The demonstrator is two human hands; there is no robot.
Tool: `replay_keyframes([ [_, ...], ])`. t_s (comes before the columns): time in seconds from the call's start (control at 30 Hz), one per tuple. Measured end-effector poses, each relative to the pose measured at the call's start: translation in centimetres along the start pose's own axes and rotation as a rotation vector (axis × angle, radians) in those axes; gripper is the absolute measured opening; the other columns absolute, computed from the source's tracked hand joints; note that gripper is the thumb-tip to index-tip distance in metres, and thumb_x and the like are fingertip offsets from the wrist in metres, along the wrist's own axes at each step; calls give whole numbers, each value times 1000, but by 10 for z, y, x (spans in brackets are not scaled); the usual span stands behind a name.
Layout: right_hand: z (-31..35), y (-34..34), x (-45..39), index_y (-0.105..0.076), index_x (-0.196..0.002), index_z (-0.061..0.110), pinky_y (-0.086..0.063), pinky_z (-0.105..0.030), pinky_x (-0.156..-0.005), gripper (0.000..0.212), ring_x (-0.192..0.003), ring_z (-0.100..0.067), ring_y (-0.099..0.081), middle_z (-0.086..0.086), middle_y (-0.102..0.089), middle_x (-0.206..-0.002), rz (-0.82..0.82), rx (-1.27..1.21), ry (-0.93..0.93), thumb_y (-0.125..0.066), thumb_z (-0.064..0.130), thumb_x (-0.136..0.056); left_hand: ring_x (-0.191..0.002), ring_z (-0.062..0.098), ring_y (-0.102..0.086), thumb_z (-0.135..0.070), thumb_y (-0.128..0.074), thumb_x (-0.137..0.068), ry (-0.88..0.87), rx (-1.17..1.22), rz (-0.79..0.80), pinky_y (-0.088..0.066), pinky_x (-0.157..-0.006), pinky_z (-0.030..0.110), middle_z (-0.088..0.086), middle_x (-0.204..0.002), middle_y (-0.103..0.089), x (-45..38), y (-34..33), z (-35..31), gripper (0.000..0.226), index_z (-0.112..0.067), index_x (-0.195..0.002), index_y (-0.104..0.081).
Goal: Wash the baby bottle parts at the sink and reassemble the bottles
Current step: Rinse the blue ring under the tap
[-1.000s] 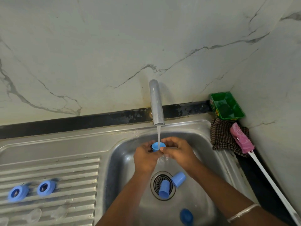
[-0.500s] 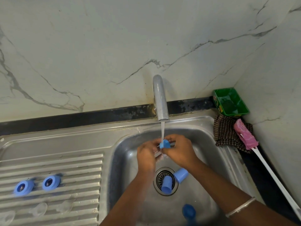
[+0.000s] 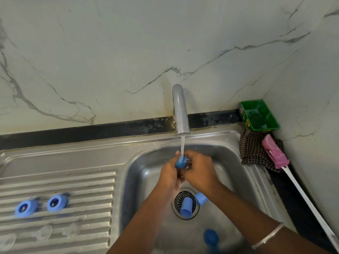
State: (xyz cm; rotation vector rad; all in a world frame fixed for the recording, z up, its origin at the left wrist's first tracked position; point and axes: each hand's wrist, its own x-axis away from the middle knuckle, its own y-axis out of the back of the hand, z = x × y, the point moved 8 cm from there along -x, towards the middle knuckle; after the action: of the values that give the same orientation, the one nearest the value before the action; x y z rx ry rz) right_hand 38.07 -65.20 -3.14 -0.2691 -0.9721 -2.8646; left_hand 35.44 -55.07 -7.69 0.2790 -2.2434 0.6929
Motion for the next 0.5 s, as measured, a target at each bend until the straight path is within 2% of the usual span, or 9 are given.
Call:
replay_keyframes([
  [0.07, 8, -4, -2, -69, -83, 26, -53, -20, -63, 14, -69, -2, -67, 6, -70, -72, 77, -3, 57, -76, 16, -77, -66, 14, -71, -28, -49, -103, -39, -67, -40, -57, -57, 24, 10, -78, -73, -4, -2, -6, 32, -5, -92, -68],
  [0.1, 9, -3, -5, -72, -85, 25, -55, -21, -67, 11, -71, -2, -68, 6, -72, -73, 103, -37, 60, -75, 16, -80, -69, 16, -70, -30, -48, -104, -46, -88, -70, -57, -58, 25, 11, -82, -72, -6, -2, -9, 32, -5, -95, -67],
  [0.2, 3, 18, -29, -75, -102, 17, -57, -29, -82, 17, -84, -9, -68, 2, -74, -92, -19, -142, -43, -64, 12, -90, -58, 16, -62, -37, -50, -103, -9, -67, -134, -53, -49, 23, 14, -82, -67, -9, 1, -12, 33, -5, -106, -60],
  [0.27, 11, 36, -49, -70, -116, 14, -52, -28, -78, 25, -90, -17, -65, -6, -72, -105, -135, -88, -39, -58, 10, -94, -53, 14, -59, -32, -55, -101, 4, -131, -123, -51, -47, 21, 15, -79, -65, -11, -3, -14, 28, -4, -104, -61],
  [0.33, 31, 37, -68, -58, -130, 16, -52, -28, -79, 33, -92, -18, -63, -6, -68, -106, -90, -57, 27, -56, 13, -97, -58, 12, -60, -24, -64, -96, -5, -257, -97, -53, -52, 19, 11, -81, -65, -12, -9, -13, 19, -4, -99, -64],
  [0.37, 42, 34, -76, -55, -127, 17, -51, -28, -78, 27, -89, -17, -62, -2, -65, -101, -40, -37, 60, -56, 18, -99, -62, 11, -62, -22, -68, -93, -34, -317, -83, -54, -56, 19, 8, -81, -65, -12, -12, -14, 16, -6, -94, -65],
  [0.43, 55, 28, -90, -54, -99, 19, -47, -28, -75, 5, -87, -19, -60, 3, -58, -86, 9, 81, 45, -55, 24, -101, -69, 13, -64, -25, -75, -88, -131, -439, -76, -54, -63, 22, 1, -77, -66, -11, -13, -21, 19, -11, -85, -62],
  [0.5, 60, 28, -101, -49, -78, 20, -53, -36, -78, 22, -90, -27, -64, -3, -61, -84, -13, 137, 44, -56, 22, -98, -67, 12, -64, -28, -81, -82, -238, -603, -78, -51, -62, 21, -7, -66, -67, -8, -11, -30, 22, -14, -81, -63],
])
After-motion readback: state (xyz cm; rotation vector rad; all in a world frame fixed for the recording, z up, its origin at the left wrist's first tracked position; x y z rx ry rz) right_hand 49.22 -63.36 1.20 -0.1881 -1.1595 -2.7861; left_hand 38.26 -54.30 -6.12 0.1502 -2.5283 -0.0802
